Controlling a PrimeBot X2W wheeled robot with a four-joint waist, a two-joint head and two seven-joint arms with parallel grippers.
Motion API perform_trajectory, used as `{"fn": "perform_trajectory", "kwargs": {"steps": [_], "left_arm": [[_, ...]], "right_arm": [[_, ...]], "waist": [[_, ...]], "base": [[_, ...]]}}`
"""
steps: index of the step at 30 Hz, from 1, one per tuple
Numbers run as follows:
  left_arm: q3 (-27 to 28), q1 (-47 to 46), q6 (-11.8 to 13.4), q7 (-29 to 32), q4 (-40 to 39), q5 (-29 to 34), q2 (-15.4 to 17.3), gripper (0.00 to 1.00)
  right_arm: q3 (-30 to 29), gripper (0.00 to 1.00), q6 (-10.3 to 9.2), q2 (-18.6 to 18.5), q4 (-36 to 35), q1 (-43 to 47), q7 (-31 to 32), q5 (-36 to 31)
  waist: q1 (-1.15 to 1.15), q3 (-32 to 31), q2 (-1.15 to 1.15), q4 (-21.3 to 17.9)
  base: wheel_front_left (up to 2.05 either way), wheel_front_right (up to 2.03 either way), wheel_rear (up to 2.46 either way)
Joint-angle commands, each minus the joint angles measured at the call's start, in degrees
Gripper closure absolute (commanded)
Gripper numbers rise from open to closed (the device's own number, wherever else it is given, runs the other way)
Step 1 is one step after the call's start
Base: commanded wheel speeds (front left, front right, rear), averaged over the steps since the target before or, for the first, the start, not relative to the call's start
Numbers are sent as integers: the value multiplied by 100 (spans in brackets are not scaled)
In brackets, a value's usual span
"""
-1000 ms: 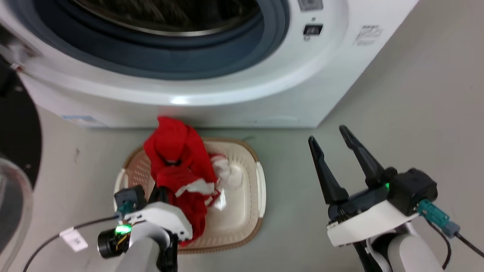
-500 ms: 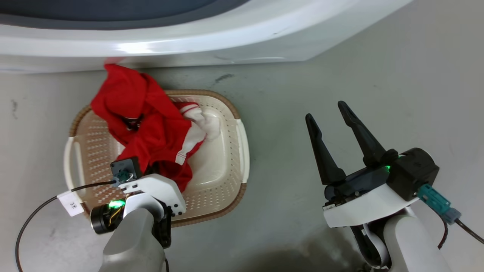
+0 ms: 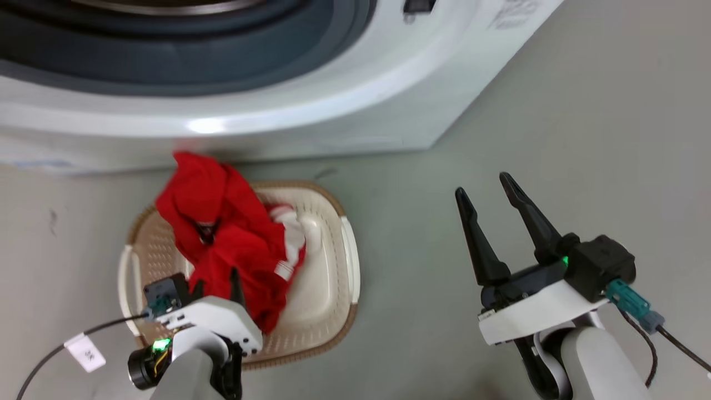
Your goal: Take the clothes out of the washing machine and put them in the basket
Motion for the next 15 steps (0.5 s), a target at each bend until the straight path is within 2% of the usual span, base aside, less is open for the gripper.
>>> {"fn": "perform_trajectory", "kwargs": {"steps": [1,10,15], "left_arm": [[-5,148,-41,-13,-65,4,-8,0],[128,996,-87,-14,-1511,247,-9,0],[138,1258,-116,-14,-2611,746,-9,0]], "right_arm": [[-39,0,-3,3,27,106,-20,-14],[-449,0,-2,3,-186,645,8,-102],[-711,0,-2,3,-361,911,109,-194]], "waist": [[-1,-743,0,110],[-1,-2040,0,268],[-1,-2459,0,332]], "base": [[0,0,0],[0,0,0],[0,0,0]]}}
